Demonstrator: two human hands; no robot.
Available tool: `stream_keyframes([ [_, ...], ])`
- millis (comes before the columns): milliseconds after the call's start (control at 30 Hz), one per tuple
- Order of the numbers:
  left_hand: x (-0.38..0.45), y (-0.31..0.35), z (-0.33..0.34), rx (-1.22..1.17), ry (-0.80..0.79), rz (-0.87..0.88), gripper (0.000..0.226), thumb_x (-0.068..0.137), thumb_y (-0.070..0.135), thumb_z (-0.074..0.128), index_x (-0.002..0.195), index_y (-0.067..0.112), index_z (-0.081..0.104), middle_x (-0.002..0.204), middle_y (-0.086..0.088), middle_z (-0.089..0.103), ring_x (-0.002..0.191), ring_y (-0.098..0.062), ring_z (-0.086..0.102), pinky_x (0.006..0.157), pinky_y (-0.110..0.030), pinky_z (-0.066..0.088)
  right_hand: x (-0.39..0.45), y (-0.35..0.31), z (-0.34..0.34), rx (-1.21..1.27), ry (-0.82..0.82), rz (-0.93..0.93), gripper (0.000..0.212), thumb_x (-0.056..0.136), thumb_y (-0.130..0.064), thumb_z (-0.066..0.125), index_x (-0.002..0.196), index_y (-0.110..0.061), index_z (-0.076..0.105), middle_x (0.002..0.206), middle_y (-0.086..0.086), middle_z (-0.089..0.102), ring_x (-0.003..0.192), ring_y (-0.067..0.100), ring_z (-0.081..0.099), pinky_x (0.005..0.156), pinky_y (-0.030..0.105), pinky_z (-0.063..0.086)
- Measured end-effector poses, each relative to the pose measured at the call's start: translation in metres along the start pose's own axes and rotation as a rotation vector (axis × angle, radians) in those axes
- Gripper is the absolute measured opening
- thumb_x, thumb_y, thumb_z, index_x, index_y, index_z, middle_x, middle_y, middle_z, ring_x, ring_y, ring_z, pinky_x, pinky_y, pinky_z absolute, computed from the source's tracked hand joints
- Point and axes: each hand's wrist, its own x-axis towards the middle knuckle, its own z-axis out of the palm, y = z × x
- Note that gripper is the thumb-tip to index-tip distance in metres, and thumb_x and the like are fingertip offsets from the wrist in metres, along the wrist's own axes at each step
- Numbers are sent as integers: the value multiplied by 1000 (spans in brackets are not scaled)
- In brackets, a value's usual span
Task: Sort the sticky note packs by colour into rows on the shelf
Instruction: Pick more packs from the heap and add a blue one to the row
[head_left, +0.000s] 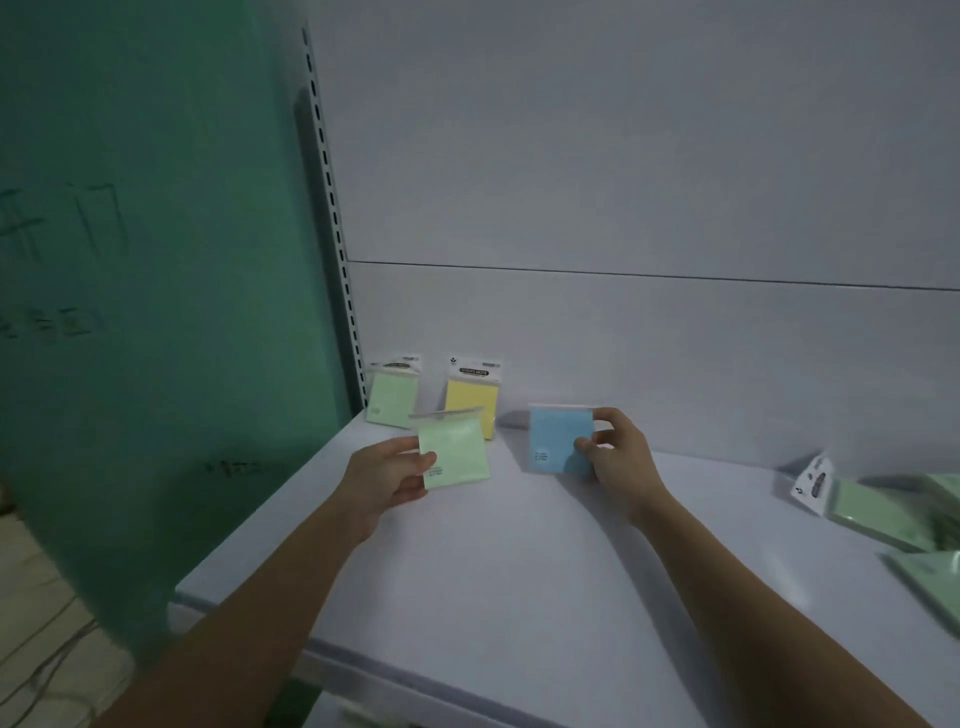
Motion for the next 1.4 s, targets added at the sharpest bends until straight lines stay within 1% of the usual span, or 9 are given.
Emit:
stream_keyframes([
  [133,31,0,-2,9,-73,7,24,83,4,70,103,15,66,93,-6,73,79,-20,70,68,-28,55,20,4,13,-93,40,10,44,91,-6,55,127,-29,43,99,10,58,86,23,60,60,25,45],
  [300,60,1,-6,33,-165,11,27,83,2,69,108,12,66,97,-10,72,80,-22,69,62,-24,57,36,5,26,-206,100,-20,45,89,-6,57,128,-23,45,100,13,61,90,26,61,73,30,48],
  [400,73,2,-8,62,-207,22,28,84,1,68,110,12,66,95,-8,72,79,-20,69,60,-22,57,38,6,31,-255,112,-27,45,90,-6,55,129,-22,41,99,7,62,91,21,61,71,28,46],
  [567,87,5,-13,97,-242,37,29,83,0,68,110,10,66,95,-10,72,78,-21,68,62,-23,59,38,14,33,-228,194,-37,40,92,-4,54,124,-16,35,92,-6,55,77,6,56,60,14,40],
  [867,93,3,-23,91,-257,25,29,83,-1,68,108,12,67,90,-5,73,69,-13,71,61,-21,57,41,21,36,-123,273,-88,46,87,1,58,122,-17,35,101,0,52,83,16,55,74,25,48],
  [1033,96,3,-36,75,-249,45,32,84,1,68,113,13,66,100,-6,73,78,-16,71,63,-22,57,35,13,34,-87,433,-91,27,95,-15,52,119,-19,39,111,4,52,96,20,57,82,36,52],
  [1133,101,5,-49,53,-263,53,33,83,1,69,114,12,66,101,-5,73,79,-15,71,64,-22,57,22,-10,42,-202,574,-146,20,99,-18,47,119,-15,46,108,0,54,92,16,55,70,25,46],
  [1267,114,15,-73,-12,-235,68,35,80,-4,70,113,6,64,100,-11,72,78,-17,71,64,-22,58,15,-40,98,-267,266,-169,6,93,-11,55,96,-16,56,84,2,64,67,20,62,54,18,46],
  [1400,135,17,-99,-37,-129,89,39,75,-7,73,112,2,63,95,-9,70,79,-18,68,65,-20,59,12,-45,177,-289,-13,-16,16,91,-18,61,103,-11,53,87,5,63,57,14,62,51,25,51],
])
